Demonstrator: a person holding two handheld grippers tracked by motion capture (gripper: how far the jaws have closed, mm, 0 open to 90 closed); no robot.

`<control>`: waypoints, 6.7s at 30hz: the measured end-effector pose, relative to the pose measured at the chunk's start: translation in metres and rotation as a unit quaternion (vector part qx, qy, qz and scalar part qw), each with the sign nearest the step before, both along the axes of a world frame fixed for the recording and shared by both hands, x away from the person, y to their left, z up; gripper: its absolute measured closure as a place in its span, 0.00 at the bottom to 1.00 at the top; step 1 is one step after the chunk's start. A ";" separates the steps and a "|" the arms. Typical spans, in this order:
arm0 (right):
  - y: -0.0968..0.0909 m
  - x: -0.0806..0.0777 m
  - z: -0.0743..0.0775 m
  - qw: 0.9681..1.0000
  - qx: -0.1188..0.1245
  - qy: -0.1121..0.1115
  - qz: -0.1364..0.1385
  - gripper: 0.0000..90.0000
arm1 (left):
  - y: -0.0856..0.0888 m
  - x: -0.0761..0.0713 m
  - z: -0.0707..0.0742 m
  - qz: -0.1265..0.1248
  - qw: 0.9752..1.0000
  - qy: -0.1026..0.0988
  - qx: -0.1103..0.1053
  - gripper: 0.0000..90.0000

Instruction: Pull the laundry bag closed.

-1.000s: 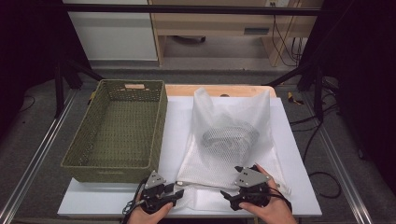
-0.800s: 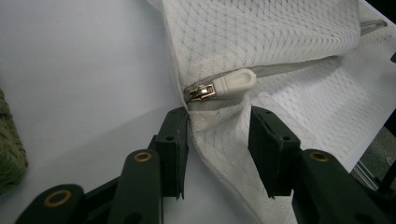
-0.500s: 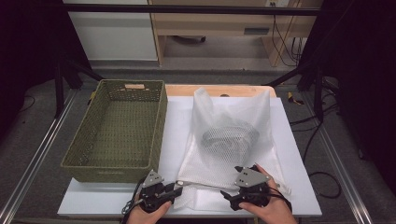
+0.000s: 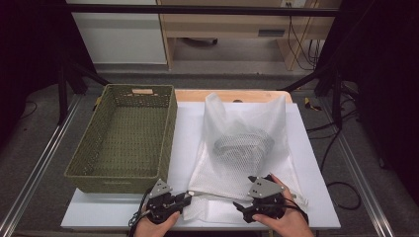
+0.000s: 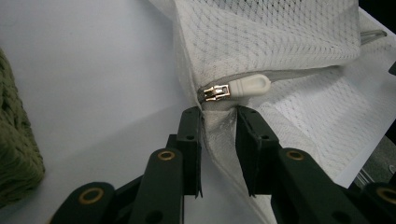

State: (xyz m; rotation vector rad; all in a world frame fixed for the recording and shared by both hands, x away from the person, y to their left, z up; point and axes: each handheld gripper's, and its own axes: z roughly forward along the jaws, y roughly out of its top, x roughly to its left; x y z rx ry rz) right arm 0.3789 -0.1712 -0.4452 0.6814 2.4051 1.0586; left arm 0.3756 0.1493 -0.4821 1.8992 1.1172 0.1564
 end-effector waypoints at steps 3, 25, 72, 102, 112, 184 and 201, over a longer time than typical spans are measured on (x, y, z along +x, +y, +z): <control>0.001 0.000 0.000 1.000 0.001 0.000 0.000 0.11 | 0.000 0.001 0.000 0.003 1.000 -0.005 -0.002 0.84; 0.052 0.002 0.015 0.995 0.094 0.042 -0.019 0.21 | -0.006 -0.002 0.007 0.005 1.000 -0.027 -0.004 0.98; 0.086 0.029 0.006 0.966 0.210 0.148 0.008 0.75 | -0.016 0.001 0.016 -0.004 0.999 -0.052 -0.001 0.98; 0.087 0.031 -0.003 0.959 0.222 0.177 0.008 0.92 | -0.018 -0.001 0.018 -0.018 0.998 -0.062 -0.012 0.98; 0.086 0.028 -0.004 0.958 0.222 0.184 0.002 0.94 | -0.018 -0.002 0.018 -0.010 0.998 -0.064 -0.012 0.98; 0.076 0.009 -0.007 0.948 0.254 0.173 -0.080 0.97 | -0.036 -0.019 0.018 0.030 0.992 -0.120 0.009 1.00; 0.077 0.010 -0.013 0.939 0.269 0.200 -0.078 0.97 | -0.033 -0.021 0.020 0.038 0.990 -0.133 0.011 1.00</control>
